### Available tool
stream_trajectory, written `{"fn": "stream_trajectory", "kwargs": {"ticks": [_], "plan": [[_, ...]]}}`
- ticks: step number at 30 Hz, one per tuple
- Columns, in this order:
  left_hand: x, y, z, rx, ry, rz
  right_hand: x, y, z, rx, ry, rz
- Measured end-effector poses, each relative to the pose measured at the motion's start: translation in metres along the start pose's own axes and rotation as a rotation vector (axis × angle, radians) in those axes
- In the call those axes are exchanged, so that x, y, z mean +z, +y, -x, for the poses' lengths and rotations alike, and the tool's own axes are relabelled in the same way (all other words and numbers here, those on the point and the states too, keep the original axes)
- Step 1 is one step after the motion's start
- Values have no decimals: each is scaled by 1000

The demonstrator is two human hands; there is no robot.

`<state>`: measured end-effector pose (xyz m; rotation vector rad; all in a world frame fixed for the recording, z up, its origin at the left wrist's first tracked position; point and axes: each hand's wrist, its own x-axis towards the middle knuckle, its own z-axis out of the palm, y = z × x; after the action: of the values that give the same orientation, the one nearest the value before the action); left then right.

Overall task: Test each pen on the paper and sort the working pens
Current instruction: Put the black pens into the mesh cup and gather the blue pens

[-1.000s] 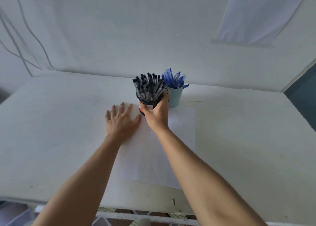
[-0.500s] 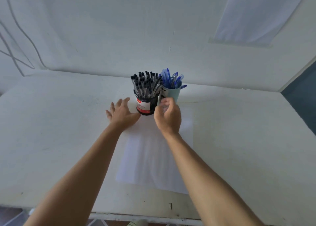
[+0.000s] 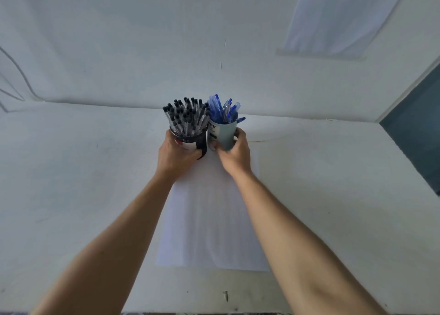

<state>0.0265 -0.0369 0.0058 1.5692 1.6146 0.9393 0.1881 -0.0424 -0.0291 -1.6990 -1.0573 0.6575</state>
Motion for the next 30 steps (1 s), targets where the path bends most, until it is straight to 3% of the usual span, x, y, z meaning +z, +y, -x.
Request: {"fn": "stream_trajectory", "kwargs": {"ticks": [8,14,17,24,30], "plan": [[14,5,-21,-6,115,-7,-5,-5,-13,-143,-5,-12],[27,5,-22,19,115,-34,-18,-1,-16,-224,150,-25],[30,3,-22,33,110,-38,-26,3,-19,-248,149,4],[30,-4,-21,89,94,-19,-27,12,-12,-222,94,-12],[31,-8,-22,112,90,-49,-17,16,-7,-206,143,-5]]}}
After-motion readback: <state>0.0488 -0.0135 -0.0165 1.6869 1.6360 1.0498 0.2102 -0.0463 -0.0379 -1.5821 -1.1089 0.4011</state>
